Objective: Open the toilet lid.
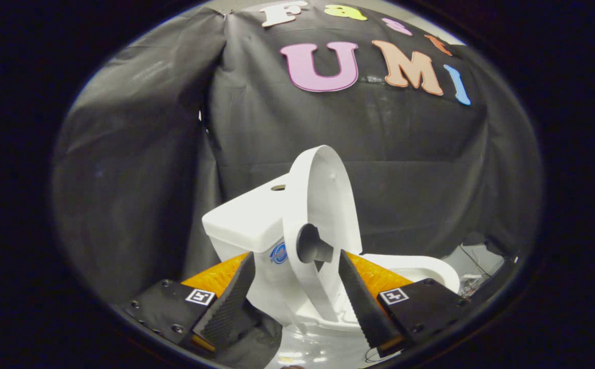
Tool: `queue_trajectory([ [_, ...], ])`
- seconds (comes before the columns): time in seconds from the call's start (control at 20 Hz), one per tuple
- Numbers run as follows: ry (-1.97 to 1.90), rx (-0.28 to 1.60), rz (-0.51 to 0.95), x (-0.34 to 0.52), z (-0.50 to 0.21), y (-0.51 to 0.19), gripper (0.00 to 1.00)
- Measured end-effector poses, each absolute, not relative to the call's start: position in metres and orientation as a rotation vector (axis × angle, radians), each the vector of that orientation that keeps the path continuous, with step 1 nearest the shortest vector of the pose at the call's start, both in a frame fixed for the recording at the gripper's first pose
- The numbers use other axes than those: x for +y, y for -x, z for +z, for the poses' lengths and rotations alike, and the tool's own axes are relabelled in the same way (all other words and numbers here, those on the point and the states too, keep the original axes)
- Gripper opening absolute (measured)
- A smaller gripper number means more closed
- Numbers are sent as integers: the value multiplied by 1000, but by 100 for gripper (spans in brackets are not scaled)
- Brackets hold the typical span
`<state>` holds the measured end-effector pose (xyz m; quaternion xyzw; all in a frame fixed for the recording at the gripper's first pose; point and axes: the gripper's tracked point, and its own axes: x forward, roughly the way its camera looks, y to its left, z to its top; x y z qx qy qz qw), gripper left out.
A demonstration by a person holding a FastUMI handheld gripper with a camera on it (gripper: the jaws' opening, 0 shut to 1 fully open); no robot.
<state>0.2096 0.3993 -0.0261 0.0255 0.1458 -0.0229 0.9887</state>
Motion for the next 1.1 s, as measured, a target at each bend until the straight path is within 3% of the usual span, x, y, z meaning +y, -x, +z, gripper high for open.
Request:
queue_trajectory([
  [1.1, 2, 245, -145, 200, 8, -116, 99],
])
